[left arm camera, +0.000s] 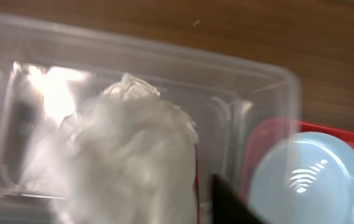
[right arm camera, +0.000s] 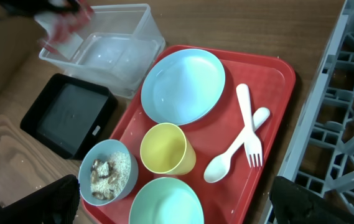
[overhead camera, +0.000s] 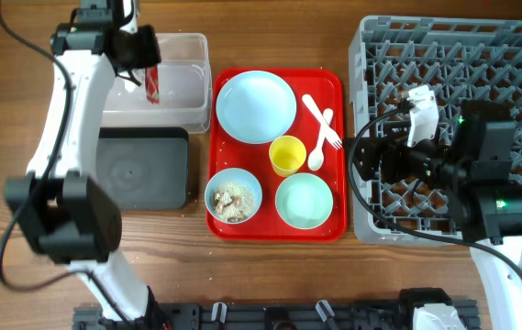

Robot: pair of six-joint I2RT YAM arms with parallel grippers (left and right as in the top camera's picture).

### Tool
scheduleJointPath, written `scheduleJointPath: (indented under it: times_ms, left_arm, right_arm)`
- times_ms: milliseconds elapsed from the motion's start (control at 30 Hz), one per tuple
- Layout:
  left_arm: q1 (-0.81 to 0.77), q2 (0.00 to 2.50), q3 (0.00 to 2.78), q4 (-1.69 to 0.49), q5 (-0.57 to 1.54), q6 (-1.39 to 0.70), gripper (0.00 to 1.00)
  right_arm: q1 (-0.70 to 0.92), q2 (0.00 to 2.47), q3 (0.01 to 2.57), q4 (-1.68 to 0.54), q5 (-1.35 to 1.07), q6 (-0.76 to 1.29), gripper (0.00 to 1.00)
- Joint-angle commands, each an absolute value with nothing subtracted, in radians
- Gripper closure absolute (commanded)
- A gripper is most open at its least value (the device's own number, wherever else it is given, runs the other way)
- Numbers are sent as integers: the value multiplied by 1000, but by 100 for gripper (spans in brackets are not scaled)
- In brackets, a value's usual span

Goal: Sort waste into correct bins and load items into the dishwasher rack
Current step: 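Carry the waste to the clear bin and release it, then move the left gripper to the yellow cup and grasp it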

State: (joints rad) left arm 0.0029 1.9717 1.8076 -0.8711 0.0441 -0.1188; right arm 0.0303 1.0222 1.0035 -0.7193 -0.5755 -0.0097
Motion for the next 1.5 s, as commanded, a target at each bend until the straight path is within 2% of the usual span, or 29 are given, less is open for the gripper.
scheduleJointPath:
  times_ms: [0, 33, 100, 233, 533, 767, 933, 1067, 1333, 1467]
  left_arm:
    - [18, 2040, 1799, -869, 36, -165, 16]
    - [18, 2043, 1799, -869, 36, -165, 9]
    - [18, 2041, 1800, -862, 36, -165, 0]
    - [17, 2008, 1802, -841, 53, -165, 0]
    - [-35, 1802, 1801, -994, 390, -165, 0]
    - [-200, 1769, 1796, -1200, 400, -166, 0]
    - [-328, 1770, 1734, -1183, 386, -236, 0]
    - [-412, 1771, 1661, -1143, 284, -308, 0]
    - [-545, 1786, 1506, -974, 212, -323, 8]
    - [-582, 1796, 1455, -923, 207, -323, 18]
  right_arm:
    - [36, 1025, 1020, -719, -577, -23, 0]
    - [36, 1025, 1020, -719, -577, -23, 0]
    - [36, 1025, 1020, -719, -577, -23, 0]
    - [36, 1025, 1020, -719, -577, -23, 0]
    - [36, 1025, 1020, -718, -576, 22, 0]
    - [36, 1025, 1020, -717, -573, 37, 1]
    - [36, 1025, 1020, -716, -573, 37, 0]
    - [36, 1025, 1020, -717, -573, 37, 0]
    - [36, 1025, 1020, -720, -565, 37, 0]
    - [36, 1025, 1020, -723, -565, 37, 0]
